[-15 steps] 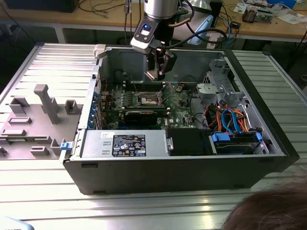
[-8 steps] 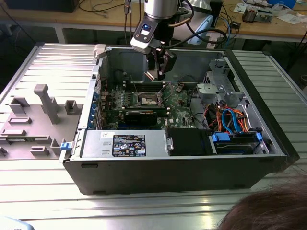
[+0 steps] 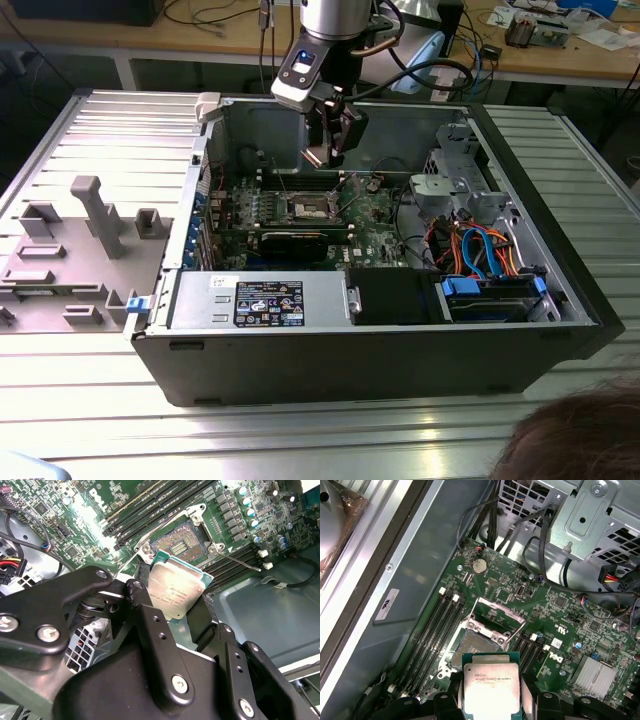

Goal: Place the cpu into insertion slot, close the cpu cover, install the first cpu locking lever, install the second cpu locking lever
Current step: 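Place the cpu into insertion slot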

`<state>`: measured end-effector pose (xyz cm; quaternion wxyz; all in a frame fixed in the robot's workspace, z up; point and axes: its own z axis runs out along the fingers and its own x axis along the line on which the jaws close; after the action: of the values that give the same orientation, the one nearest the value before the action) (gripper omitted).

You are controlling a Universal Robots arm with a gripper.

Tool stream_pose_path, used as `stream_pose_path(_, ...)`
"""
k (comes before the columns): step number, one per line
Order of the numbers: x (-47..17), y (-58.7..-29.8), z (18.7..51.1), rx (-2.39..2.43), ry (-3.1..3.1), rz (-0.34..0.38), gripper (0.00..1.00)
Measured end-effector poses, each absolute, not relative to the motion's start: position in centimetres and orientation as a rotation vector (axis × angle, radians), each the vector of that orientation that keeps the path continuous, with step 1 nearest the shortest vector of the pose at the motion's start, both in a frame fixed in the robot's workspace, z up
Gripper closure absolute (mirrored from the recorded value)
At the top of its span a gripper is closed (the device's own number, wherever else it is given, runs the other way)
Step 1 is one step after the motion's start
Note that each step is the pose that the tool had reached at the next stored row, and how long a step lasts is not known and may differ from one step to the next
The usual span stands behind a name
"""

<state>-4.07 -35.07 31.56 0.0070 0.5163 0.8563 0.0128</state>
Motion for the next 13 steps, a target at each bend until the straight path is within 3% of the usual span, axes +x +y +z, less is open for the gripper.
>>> stream_pose_path(13, -4.07, -35.07, 31.56, 1.631, 2.668, 0.040, 0.45)
